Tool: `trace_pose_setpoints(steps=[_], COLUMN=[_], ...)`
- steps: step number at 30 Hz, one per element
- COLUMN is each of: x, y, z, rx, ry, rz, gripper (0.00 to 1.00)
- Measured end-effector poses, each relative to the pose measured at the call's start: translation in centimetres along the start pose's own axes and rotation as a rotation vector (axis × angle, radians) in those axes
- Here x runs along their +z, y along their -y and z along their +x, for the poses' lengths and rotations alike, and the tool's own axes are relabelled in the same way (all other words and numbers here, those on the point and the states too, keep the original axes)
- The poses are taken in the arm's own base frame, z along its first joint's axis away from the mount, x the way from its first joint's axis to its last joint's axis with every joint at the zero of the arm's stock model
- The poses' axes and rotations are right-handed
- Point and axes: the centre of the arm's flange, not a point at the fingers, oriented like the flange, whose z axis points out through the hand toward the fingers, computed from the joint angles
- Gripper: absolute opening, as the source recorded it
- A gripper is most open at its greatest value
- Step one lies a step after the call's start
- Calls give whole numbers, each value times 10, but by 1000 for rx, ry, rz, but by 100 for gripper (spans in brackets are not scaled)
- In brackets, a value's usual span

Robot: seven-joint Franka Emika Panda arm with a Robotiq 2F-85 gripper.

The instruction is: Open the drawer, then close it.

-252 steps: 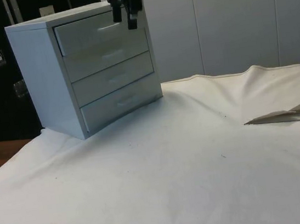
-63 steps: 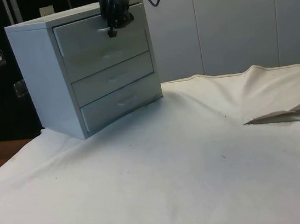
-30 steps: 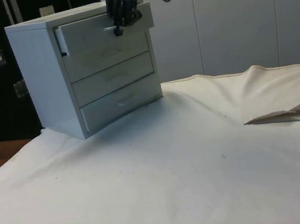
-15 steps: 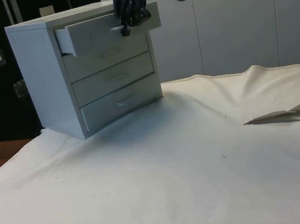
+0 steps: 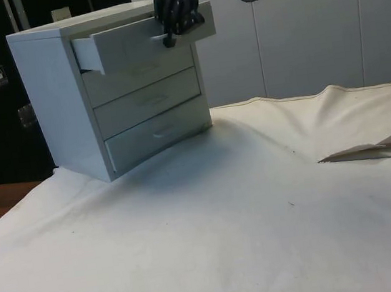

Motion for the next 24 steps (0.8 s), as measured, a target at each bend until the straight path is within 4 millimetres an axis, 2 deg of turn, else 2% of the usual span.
trace_pose_setpoints(steps=[24], x=[-20], y=[29], z=[-9], rx=[-10], ry=[-39], rz=[-5], gripper=[0])
